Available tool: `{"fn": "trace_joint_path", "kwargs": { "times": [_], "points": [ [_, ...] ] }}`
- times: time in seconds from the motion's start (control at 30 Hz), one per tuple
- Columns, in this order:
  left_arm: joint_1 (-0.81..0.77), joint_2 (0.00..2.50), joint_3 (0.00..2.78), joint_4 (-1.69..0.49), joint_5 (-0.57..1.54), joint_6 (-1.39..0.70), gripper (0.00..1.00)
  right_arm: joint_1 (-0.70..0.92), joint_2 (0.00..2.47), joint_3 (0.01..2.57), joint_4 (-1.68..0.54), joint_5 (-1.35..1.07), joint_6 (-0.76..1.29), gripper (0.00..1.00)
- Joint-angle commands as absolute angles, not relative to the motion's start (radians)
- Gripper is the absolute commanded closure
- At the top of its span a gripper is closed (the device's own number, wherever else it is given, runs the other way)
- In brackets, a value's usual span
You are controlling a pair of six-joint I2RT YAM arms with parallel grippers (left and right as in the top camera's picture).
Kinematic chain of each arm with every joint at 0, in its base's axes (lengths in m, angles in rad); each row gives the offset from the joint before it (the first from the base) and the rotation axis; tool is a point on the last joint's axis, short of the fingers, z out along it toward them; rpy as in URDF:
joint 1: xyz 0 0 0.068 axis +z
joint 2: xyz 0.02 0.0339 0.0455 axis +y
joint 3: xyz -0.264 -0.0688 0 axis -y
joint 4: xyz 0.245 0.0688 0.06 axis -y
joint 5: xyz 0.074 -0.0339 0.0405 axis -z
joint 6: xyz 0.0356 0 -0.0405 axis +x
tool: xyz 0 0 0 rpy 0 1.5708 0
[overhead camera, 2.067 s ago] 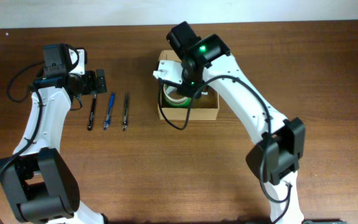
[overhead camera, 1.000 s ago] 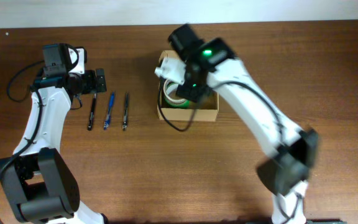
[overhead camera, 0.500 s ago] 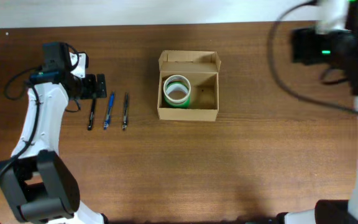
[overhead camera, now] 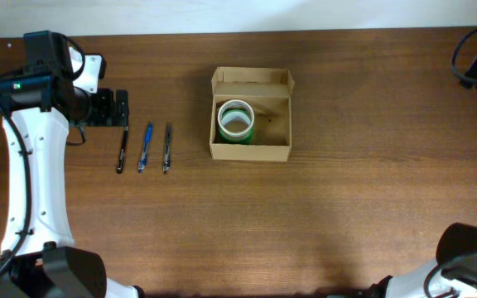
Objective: Pack container
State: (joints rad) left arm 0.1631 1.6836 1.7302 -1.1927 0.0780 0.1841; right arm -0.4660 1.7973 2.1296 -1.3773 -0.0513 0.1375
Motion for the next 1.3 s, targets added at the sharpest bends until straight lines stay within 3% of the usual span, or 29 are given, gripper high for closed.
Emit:
{"fn": "trace_joint_path", "kwargs": {
  "times": [0.0, 0.1, 0.33, 0.53, 0.77, 1.2, 1.27],
  "points": [
    [0.160, 1.730, 1.732, -1.196, 0.035, 0.242, 0.00, -0.472, 1.818, 2.131, -1.377, -0.068, 0.155, 0.01],
    [0.160, 1.785, 1.732, -1.187, -0.014, 0.242, 0.02, -0.471, 1.826, 2.131, -1.377, -0.068, 0.155, 0.01],
    [0.161, 1.990, 1.732, -1.160, -0.026, 0.242, 0.19, -0.472, 1.826, 2.131, -1.377, -0.068, 0.155, 0.01],
    [0.161, 2.119, 1.732, -1.164, -0.028, 0.242, 0.21, -0.472, 1.826, 2.131, -1.377, -0.068, 0.155, 0.01],
    [0.163, 2.200, 1.732, -1.158, -0.031, 0.224, 0.31, -0.472, 1.826, 2.131, -1.377, -0.068, 0.155, 0.01],
    [0.163, 2.297, 1.732, -1.155, -0.053, 0.151, 0.31, -0.472, 1.826, 2.131, -1.377, -0.068, 0.155, 0.01],
    [0.163, 2.303, 1.732, -1.155, -0.053, 0.151, 0.37, -0.472, 1.826, 2.131, -1.377, -0.068, 0.155, 0.01]
  ]
}}
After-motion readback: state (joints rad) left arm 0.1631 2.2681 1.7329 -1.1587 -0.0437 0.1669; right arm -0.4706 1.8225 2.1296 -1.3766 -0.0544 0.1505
